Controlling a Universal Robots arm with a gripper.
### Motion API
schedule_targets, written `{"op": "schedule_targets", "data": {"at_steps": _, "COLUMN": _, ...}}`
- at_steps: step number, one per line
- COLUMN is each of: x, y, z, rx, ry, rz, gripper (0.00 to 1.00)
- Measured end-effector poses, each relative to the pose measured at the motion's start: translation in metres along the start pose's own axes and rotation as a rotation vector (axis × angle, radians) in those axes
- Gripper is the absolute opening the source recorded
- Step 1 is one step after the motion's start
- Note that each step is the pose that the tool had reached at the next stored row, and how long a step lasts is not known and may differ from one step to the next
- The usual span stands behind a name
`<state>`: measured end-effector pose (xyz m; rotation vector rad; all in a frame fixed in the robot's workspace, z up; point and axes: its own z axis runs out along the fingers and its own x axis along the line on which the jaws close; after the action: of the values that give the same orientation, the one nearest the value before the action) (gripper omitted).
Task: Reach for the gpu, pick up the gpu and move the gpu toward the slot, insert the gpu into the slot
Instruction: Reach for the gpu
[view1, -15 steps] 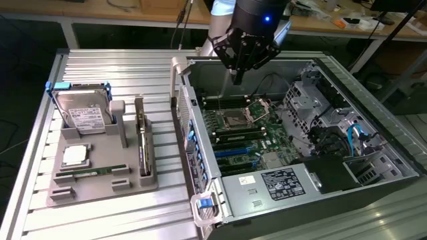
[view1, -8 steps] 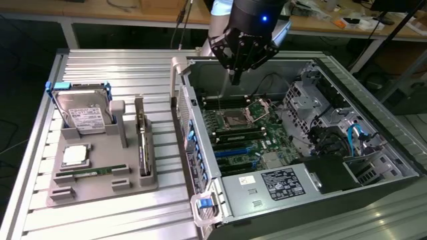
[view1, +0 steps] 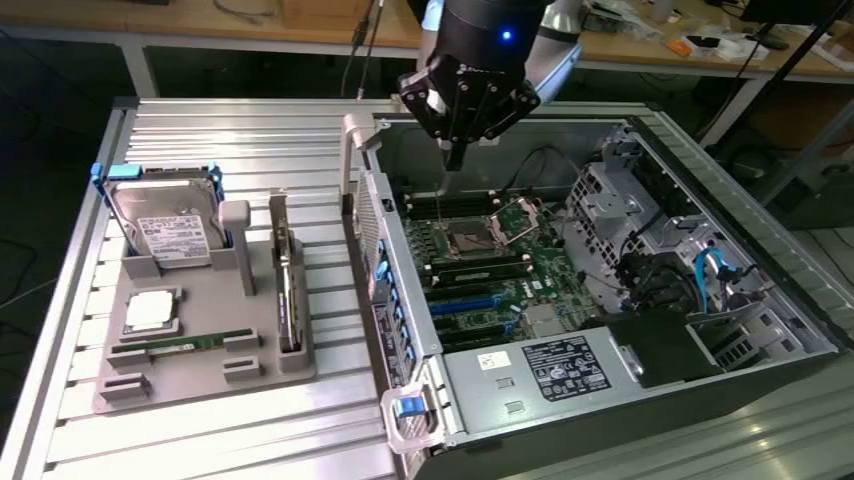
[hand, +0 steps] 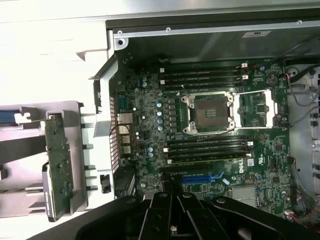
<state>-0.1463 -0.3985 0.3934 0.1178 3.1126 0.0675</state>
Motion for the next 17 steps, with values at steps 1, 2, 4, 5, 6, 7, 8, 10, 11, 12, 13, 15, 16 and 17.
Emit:
{"op": "schedule_targets", "data": {"at_steps": 1, "x": 0.002, "y": -0.0002, "z": 0.0000, "rx": -0.0002, "ry": -0.0001, "rz": 0.000, "gripper": 0.11}}
{"op": "schedule_targets", "data": {"at_steps": 2, "x": 0.005, "y": -0.0004, "z": -0.0001, "rx": -0.0001, "ry": -0.0001, "rz": 0.000, "gripper": 0.11}}
{"op": "schedule_targets", "data": {"at_steps": 4, "x": 0.009, "y": -0.0007, "z": -0.0002, "rx": -0.0002, "ry": -0.0001, "rz": 0.000, "gripper": 0.11}}
{"op": "schedule_targets", "data": {"at_steps": 5, "x": 0.012, "y": -0.0009, "z": -0.0002, "rx": -0.0002, "ry": -0.0001, "rz": 0.000, "gripper": 0.11}}
{"op": "schedule_targets", "data": {"at_steps": 6, "x": 0.014, "y": -0.0011, "z": -0.0004, "rx": -0.0001, "ry": 0.0000, "rz": 0.000, "gripper": 0.11}}
{"op": "schedule_targets", "data": {"at_steps": 7, "x": 0.016, "y": -0.0013, "z": -0.0004, "rx": -0.0001, "ry": -0.0001, "rz": 0.000, "gripper": 0.11}}
{"op": "schedule_targets", "data": {"at_steps": 8, "x": 0.021, "y": -0.0016, "z": -0.0005, "rx": -0.0002, "ry": -0.0001, "rz": 0.000, "gripper": 0.11}}
{"op": "schedule_targets", "data": {"at_steps": 10, "x": 0.026, "y": -0.0020, "z": -0.0007, "rx": -0.0001, "ry": -0.0001, "rz": 0.000, "gripper": 0.11}}
{"op": "schedule_targets", "data": {"at_steps": 11, "x": 0.029, "y": -0.0022, "z": -0.0008, "rx": -0.0001, "ry": 0.0000, "rz": 0.000, "gripper": 0.11}}
{"op": "schedule_targets", "data": {"at_steps": 12, "x": 0.032, "y": -0.0024, "z": -0.0009, "rx": 0.0000, "ry": 0.0000, "rz": 0.000, "gripper": 0.11}}
{"op": "schedule_targets", "data": {"at_steps": 13, "x": 0.036, "y": -0.0027, "z": -0.0010, "rx": -0.0001, "ry": 0.0000, "rz": 0.000, "gripper": 0.11}}
{"op": "schedule_targets", "data": {"at_steps": 15, "x": 0.042, "y": -0.0032, "z": -0.0011, "rx": -0.0001, "ry": -0.0001, "rz": 0.000, "gripper": 0.11}}
{"op": "schedule_targets", "data": {"at_steps": 16, "x": 0.045, "y": -0.0034, "z": -0.0012, "rx": -0.0002, "ry": -0.0001, "rz": 0.000, "gripper": 0.11}}
{"op": "schedule_targets", "data": {"at_steps": 17, "x": 0.049, "y": -0.0037, "z": -0.0013, "rx": -0.0001, "ry": -0.0001, "rz": 0.000, "gripper": 0.11}}
